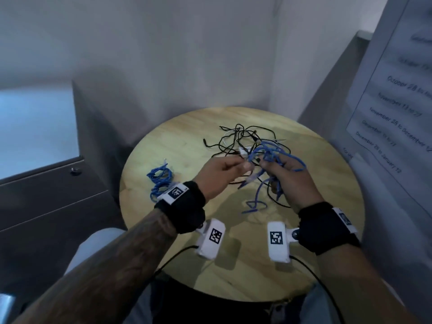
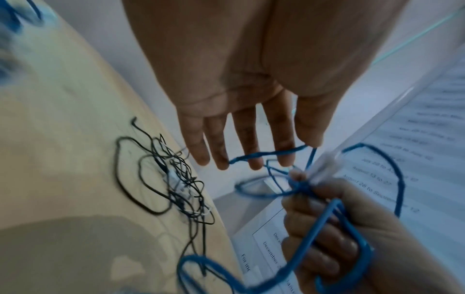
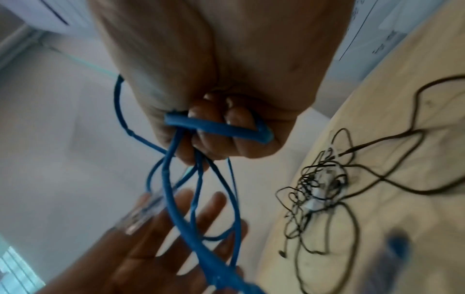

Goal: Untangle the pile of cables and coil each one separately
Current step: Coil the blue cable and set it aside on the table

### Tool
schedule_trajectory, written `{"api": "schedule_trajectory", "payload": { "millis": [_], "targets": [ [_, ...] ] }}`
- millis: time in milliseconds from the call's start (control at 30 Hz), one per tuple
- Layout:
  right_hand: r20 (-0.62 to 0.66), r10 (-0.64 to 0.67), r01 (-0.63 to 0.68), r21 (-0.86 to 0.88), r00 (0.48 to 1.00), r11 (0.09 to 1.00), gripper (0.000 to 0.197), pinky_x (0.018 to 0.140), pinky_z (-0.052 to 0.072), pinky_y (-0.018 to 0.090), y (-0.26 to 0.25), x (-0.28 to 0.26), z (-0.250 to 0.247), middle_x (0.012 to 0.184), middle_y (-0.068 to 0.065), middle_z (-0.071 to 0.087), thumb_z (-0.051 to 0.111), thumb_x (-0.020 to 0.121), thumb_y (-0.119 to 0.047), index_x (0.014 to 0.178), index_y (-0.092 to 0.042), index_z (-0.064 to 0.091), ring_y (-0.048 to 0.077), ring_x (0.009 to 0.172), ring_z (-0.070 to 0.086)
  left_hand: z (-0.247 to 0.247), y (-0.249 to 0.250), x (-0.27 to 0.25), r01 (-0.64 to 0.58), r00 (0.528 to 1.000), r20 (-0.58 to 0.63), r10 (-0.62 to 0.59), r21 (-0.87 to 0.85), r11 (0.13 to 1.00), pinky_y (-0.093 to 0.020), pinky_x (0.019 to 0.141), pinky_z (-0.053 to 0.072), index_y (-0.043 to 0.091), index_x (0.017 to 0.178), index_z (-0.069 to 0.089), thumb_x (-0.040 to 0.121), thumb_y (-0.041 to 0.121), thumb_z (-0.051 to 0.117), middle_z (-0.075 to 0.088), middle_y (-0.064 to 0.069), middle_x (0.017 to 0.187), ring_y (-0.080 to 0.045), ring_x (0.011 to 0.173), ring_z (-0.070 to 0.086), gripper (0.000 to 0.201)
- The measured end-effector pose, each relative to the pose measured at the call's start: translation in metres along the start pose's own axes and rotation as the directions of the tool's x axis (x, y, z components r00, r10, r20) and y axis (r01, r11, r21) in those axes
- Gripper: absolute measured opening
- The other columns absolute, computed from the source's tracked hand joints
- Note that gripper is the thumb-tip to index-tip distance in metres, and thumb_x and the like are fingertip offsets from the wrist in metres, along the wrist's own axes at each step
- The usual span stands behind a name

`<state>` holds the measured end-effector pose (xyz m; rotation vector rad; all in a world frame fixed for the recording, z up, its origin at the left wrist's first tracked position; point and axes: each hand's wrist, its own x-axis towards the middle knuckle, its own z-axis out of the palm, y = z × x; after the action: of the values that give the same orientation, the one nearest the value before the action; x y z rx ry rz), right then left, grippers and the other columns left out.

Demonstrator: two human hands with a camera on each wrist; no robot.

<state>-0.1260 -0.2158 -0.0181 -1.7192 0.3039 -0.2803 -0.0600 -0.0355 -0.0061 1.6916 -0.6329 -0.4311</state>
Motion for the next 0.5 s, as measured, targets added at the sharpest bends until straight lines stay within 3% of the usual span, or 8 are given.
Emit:
{"api": "schedule_trajectory", "payload": {
  "millis": [67, 167, 233, 300, 400, 500],
  "targets": [
    [0.070, 0.064, -0.060, -0.062, 0.995, 0.996, 0.024, 0.052, 0.034, 0.032, 0.005, -0.014, 0.003, 0.061, 0.012, 0.041, 0.068, 0.093, -0.035, 0.088, -0.012, 0.070, 0.021, 0.049, 0.037, -0.011, -0.007, -0.014, 0.028, 0.999, -0.044, -0.027, 0.018, 0.999, -0.034, 0.096, 0.051, 0.016, 0.100, 0.075, 0.095, 0.028, 0.062, 0.074, 0.000, 0.107, -0.011, 0.104, 0.066, 0.019],
    [0.171, 0.191, -0.156, -0.197, 0.967, 0.968, 0.022, 0.059, 0.040, 0.033, 0.012, -0.032, 0.003, 0.067, 0.005, 0.052, 0.070, 0.091, -0.042, 0.085, -0.021, 0.068, 0.019, 0.056, 0.047, -0.026, -0.009, -0.032, 0.011, 0.988, -0.152, -0.014, -0.018, 1.000, -0.038, 0.096, 0.049, 0.007, 0.090, 0.071, 0.099, 0.021, 0.056, 0.074, -0.005, 0.096, -0.016, 0.094, 0.067, 0.023],
    [0.161, 0.285, -0.217, -0.345, 0.945, 0.913, 0.027, 0.070, 0.048, 0.034, 0.014, -0.038, 0.000, 0.079, 0.003, 0.067, 0.073, 0.086, -0.049, 0.104, -0.030, 0.069, 0.018, 0.068, 0.060, -0.036, -0.006, -0.039, 0.000, 0.974, -0.228, -0.005, -0.020, 1.000, -0.037, 0.094, 0.049, 0.002, 0.086, 0.065, 0.102, 0.020, 0.050, 0.072, -0.008, 0.082, -0.017, 0.082, 0.065, 0.028],
    [0.114, 0.354, -0.255, -0.499, 0.928, 0.828, 0.063, 0.089, 0.050, 0.037, 0.018, -0.039, -0.007, 0.108, 0.004, 0.073, 0.076, 0.077, -0.060, 0.130, -0.032, 0.057, 0.017, 0.095, 0.069, -0.044, -0.003, -0.044, 0.019, 0.963, -0.265, -0.046, -0.104, 0.994, -0.041, 0.095, 0.050, 0.002, 0.085, 0.061, 0.103, 0.018, 0.047, 0.065, -0.007, 0.068, -0.019, 0.074, 0.062, 0.028],
    [0.017, 0.377, -0.296, -0.587, 0.926, 0.754, 0.111, 0.103, 0.042, 0.042, 0.014, -0.040, -0.015, 0.155, 0.006, 0.044, 0.081, 0.065, -0.068, 0.155, -0.032, 0.028, 0.027, 0.136, 0.048, -0.056, -0.001, -0.046, 0.033, 0.953, -0.291, -0.088, -0.187, 0.982, -0.047, 0.091, 0.051, 0.007, 0.084, 0.061, 0.102, 0.017, 0.049, 0.062, -0.003, 0.063, -0.018, 0.068, 0.061, 0.025],
    [-0.087, 0.245, -0.247, -0.608, 0.966, 0.754, 0.115, 0.113, 0.034, 0.042, -0.001, -0.046, -0.020, 0.166, 0.004, 0.021, 0.080, 0.071, -0.064, 0.159, -0.027, 0.016, 0.027, 0.148, 0.030, -0.062, 0.003, -0.050, 0.061, 0.965, -0.238, -0.113, -0.216, 0.975, -0.050, 0.085, 0.054, 0.009, 0.088, 0.062, 0.102, 0.023, 0.049, 0.063, -0.003, 0.075, -0.018, 0.078, 0.063, 0.024]
  ]
}}
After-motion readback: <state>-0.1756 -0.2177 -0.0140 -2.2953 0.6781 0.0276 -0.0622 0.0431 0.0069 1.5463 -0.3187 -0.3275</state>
